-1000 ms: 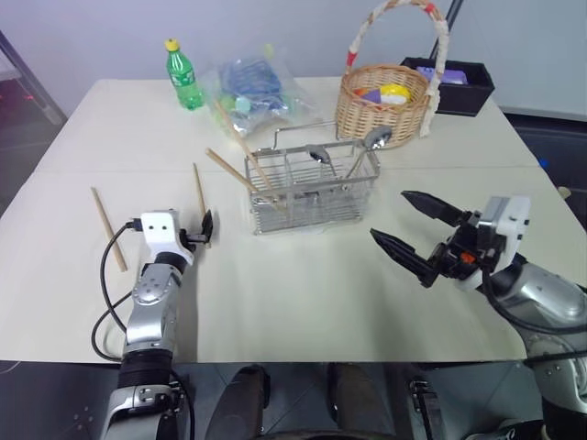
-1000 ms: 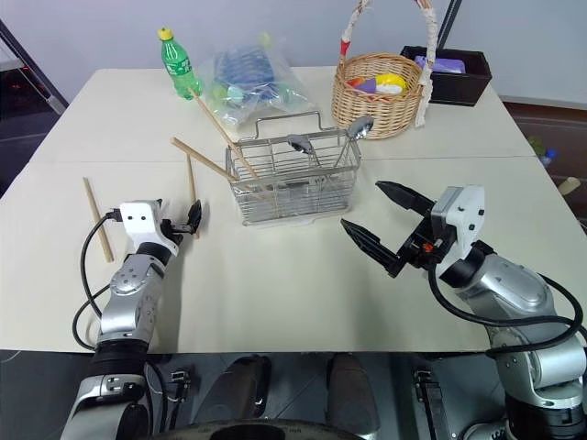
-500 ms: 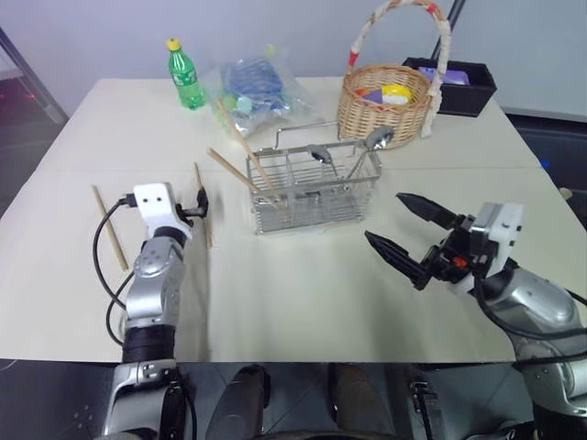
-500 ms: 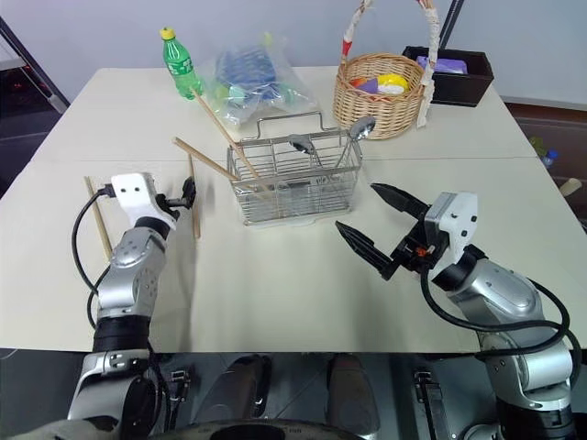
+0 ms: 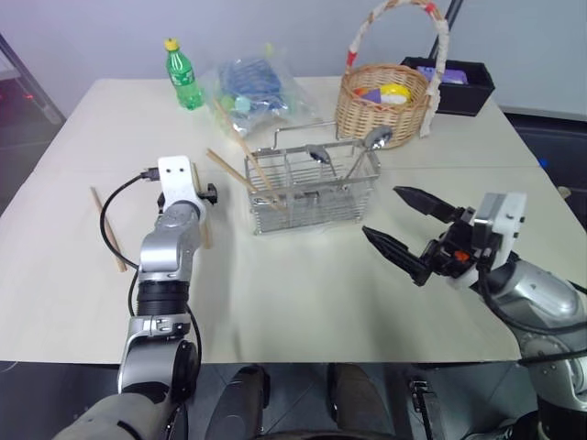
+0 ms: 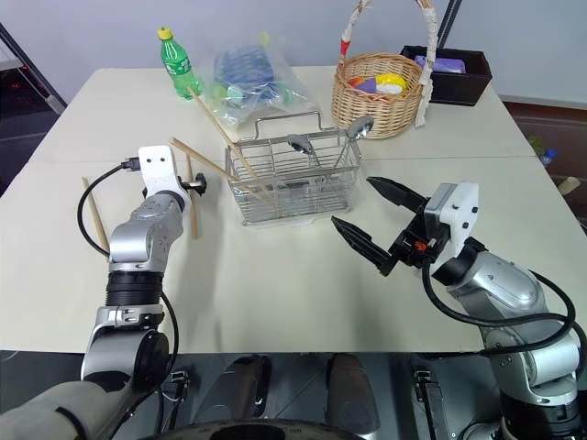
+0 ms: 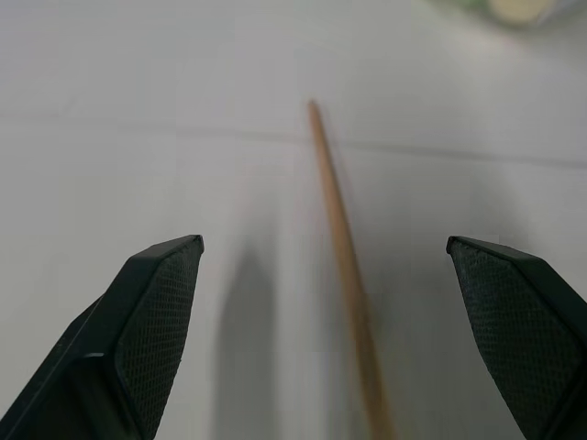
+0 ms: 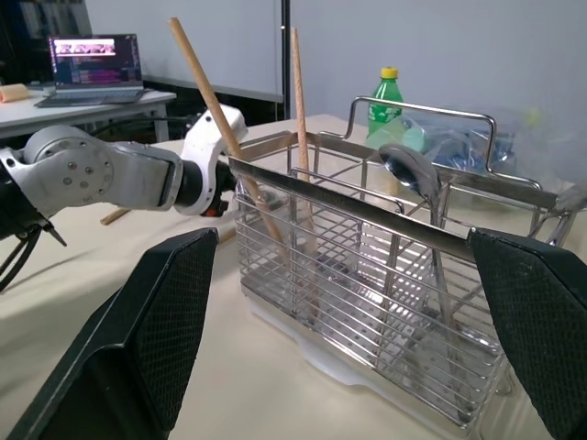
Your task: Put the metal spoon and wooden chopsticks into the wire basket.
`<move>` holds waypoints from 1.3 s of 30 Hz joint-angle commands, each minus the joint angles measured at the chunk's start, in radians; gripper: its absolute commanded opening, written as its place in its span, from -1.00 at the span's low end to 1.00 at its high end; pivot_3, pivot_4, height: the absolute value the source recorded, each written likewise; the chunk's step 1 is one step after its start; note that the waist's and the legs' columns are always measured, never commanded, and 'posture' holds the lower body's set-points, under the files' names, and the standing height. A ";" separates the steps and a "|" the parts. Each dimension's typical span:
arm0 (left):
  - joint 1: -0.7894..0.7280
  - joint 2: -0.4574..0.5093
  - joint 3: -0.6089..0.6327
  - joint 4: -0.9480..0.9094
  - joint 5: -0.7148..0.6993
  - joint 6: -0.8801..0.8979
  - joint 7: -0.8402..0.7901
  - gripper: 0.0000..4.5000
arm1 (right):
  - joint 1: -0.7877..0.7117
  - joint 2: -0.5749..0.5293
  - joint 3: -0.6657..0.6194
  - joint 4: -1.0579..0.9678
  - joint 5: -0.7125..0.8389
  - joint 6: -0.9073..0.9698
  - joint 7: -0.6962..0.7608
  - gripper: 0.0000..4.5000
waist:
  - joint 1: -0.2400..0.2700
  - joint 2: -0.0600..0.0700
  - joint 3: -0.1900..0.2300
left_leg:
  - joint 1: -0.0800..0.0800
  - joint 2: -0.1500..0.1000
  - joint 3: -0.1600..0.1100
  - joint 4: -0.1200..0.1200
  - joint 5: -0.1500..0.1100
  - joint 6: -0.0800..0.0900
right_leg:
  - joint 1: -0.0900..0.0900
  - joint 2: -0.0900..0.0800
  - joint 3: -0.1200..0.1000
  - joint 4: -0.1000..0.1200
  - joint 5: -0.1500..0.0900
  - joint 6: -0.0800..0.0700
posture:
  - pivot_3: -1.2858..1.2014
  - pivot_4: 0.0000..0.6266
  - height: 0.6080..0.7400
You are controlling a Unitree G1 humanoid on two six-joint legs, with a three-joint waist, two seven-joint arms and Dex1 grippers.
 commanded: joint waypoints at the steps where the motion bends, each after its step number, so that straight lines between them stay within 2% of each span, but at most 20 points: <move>1: -0.039 -0.026 0.008 0.007 0.008 0.020 0.026 1.00 | 0.008 -0.011 -0.034 -0.060 0.031 0.002 -0.017 0.98 | 0.001 0.000 0.000 | 0.000 0.000 0.000 0.000 0.000 0.000 | 0.000 0.000 0.000 0.000 0.000 0.000 | 0.03 -0.52 1.00; 7: -0.058 -0.054 0.028 0.064 0.004 0.071 0.044 1.00 | 0.052 -0.013 -0.043 -0.071 0.033 0.001 -0.009 0.98 | 0.001 0.000 0.000 | 0.000 0.000 0.000 0.000 0.000 0.000 | 0.000 0.000 0.000 0.000 0.000 0.000 | 0.03 -0.52 1.00; 13: -0.086 -0.077 0.100 0.096 0.014 0.185 0.152 1.00 | 0.059 -0.009 -0.041 -0.078 0.031 0.000 -0.024 0.98 | -0.002 -0.001 -0.001 | 0.001 0.000 0.000 0.001 0.000 0.000 | 0.001 0.000 0.000 0.000 0.000 0.000 | 0.03 -0.52 1.00; 20: -0.112 -0.075 0.116 0.086 0.031 0.278 0.208 1.00 | 0.059 -0.011 -0.042 -0.076 0.030 -0.002 -0.024 0.98 | -0.008 0.000 -0.001 | 0.003 0.000 0.001 0.001 0.000 0.000 | 0.001 0.000 0.000 0.002 0.000 0.000 | 0.03 -0.52 1.00; 36: -0.092 -0.083 0.171 0.081 0.022 0.301 0.219 1.00 | 0.150 -0.020 -0.061 -0.062 0.014 -0.041 0.051 0.98 | -0.008 0.000 -0.004 | 0.005 0.000 0.002 0.000 0.000 0.000 | 0.003 0.000 0.001 0.002 0.000 0.000 | 0.03 -0.52 1.00; 39: -0.084 -0.086 0.187 0.075 0.019 0.308 0.220 0.61 | 0.162 -0.023 -0.064 -0.060 0.010 -0.047 0.062 1.00 | -0.008 0.000 -0.004 | 0.006 0.000 0.002 0.000 0.000 0.000 | 0.004 0.000 0.001 0.002 0.000 0.000 | 0.03 -0.52 1.00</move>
